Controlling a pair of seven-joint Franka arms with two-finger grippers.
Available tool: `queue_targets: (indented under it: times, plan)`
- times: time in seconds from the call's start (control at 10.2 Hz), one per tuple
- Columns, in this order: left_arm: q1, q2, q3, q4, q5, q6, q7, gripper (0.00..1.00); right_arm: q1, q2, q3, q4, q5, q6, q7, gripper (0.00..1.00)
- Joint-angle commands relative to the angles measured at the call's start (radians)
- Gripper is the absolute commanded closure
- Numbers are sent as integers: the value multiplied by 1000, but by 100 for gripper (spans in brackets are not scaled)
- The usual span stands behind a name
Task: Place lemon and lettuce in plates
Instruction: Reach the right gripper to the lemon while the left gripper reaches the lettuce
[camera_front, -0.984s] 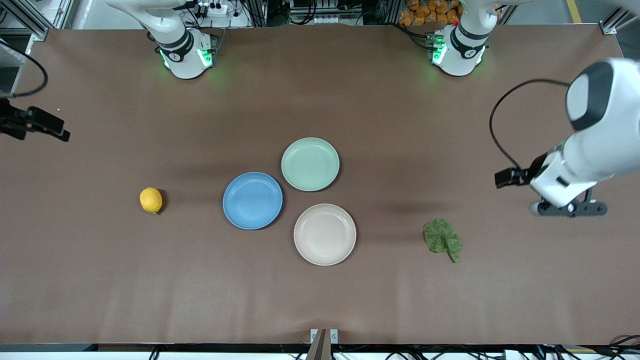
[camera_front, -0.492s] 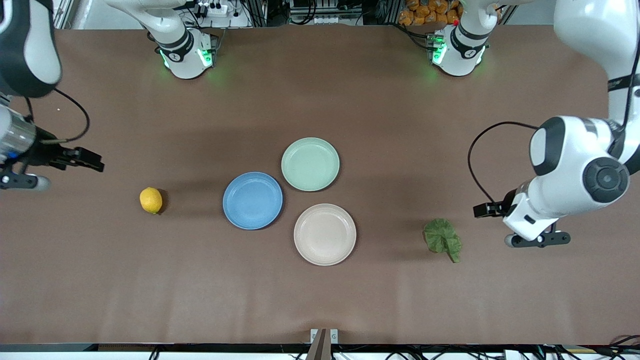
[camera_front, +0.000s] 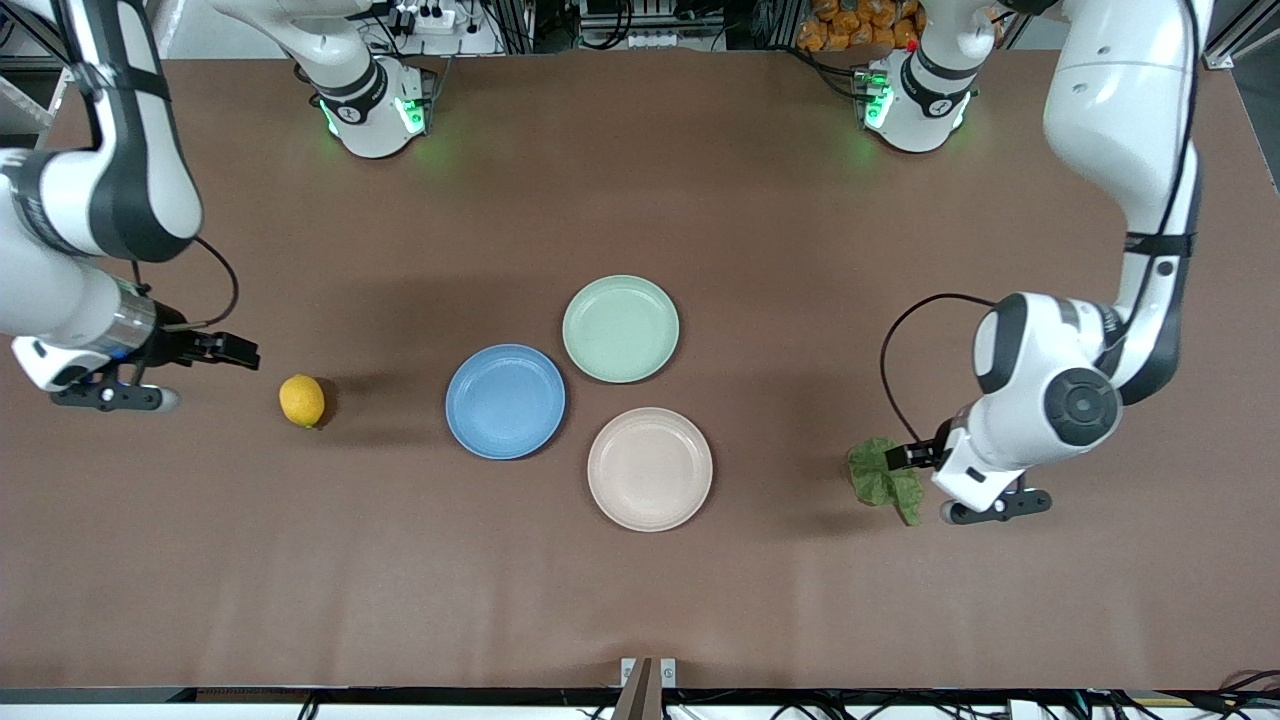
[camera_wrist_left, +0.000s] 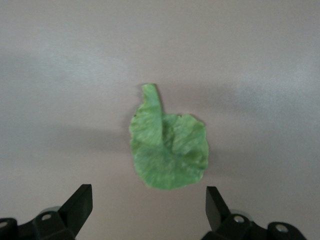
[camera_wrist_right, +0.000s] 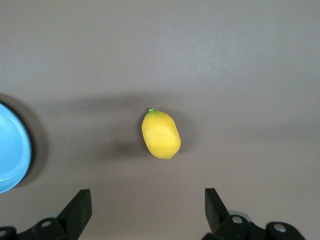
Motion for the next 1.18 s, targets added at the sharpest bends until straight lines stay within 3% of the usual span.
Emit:
queue_targets:
  times: [0.0,0.49,1.08]
  plan:
    - [0,27,7,22,4,49,-18,0,-9,32,13,-73,-11,102,1,0]
    - [-25,105,8,21,15,123,-38,0,-6,118,18,-184,-14,305,-2,0]
    - [-41,165,8,22,23,151,-46,0,-7,239,18,-184,-15,470,-2,0]
